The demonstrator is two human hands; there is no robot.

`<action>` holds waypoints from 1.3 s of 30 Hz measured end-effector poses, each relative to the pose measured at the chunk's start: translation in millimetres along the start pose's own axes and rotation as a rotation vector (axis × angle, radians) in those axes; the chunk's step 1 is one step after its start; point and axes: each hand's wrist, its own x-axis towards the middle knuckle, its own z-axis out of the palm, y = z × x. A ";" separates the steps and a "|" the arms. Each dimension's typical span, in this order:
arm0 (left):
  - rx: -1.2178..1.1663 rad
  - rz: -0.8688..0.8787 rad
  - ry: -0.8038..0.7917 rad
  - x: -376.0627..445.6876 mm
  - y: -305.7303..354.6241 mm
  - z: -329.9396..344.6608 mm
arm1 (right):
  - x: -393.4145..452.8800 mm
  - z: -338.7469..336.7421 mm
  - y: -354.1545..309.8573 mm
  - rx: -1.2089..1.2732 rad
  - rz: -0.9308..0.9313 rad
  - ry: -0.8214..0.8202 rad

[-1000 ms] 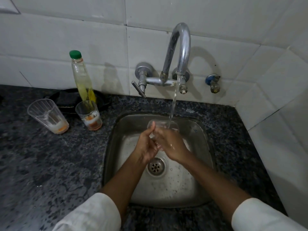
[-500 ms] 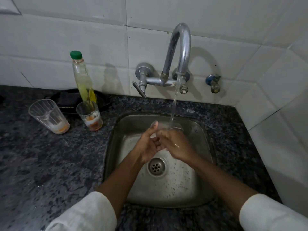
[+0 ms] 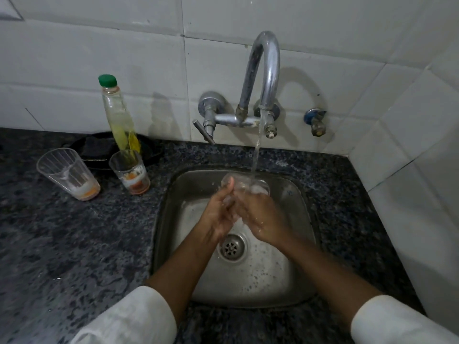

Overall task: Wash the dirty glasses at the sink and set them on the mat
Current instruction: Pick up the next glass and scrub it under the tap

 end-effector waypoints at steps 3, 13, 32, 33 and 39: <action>0.115 -0.042 -0.004 0.7 2.8 -3.9 | -3.7 -9.3 5.9 -0.302 -0.052 -0.073; 0.129 -0.061 -0.010 -6.0 5.0 0.9 | 0.4 -7.5 2.7 -0.108 -0.051 -0.023; 0.701 0.451 0.397 -19.7 -5.0 23.5 | -9.9 25.1 -2.9 1.645 0.998 0.391; 0.863 0.549 0.381 -22.5 -5.9 23.2 | -7.5 28.0 -3.2 1.658 1.022 0.388; 1.057 0.715 0.241 -39.1 4.2 20.6 | 10.1 24.0 -4.5 1.589 0.974 0.375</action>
